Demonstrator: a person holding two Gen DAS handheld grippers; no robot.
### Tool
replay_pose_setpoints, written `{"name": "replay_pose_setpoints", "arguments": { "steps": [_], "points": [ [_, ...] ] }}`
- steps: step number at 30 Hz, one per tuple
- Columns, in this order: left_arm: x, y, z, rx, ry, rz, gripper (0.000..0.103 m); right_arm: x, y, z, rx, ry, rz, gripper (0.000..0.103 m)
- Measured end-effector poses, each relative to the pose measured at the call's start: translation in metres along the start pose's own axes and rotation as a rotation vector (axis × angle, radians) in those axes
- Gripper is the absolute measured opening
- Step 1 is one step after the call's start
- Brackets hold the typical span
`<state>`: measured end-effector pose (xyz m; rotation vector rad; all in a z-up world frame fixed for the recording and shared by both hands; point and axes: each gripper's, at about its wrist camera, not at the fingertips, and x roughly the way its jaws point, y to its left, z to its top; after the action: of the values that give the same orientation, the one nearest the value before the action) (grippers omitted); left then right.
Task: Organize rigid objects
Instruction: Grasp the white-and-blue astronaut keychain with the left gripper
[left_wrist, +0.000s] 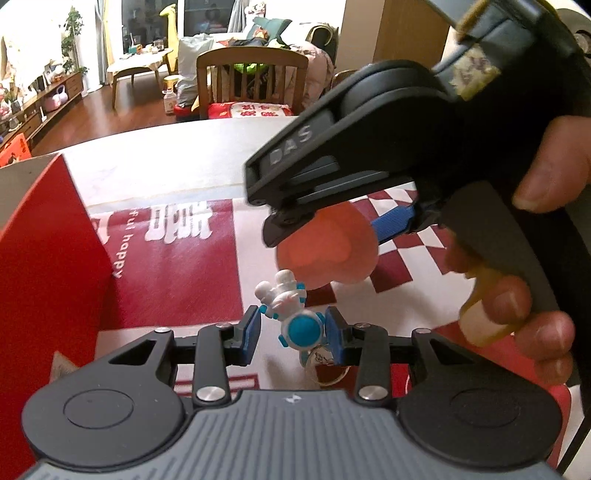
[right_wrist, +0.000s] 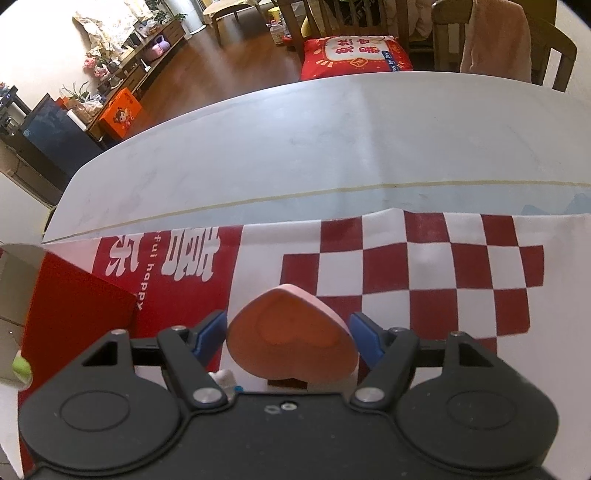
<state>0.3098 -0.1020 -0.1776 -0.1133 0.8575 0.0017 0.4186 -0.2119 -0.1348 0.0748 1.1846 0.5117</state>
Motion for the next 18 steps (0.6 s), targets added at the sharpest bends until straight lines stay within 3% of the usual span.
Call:
{"name": "replay_pose_setpoints", "arguments": {
  "steps": [18],
  "points": [
    [-0.049,0.015,0.004,-0.038,-0.002,-0.035,0.037,-0.063,0.009,-0.033,-0.044,-0.021,0.029,0.073]
  ]
}}
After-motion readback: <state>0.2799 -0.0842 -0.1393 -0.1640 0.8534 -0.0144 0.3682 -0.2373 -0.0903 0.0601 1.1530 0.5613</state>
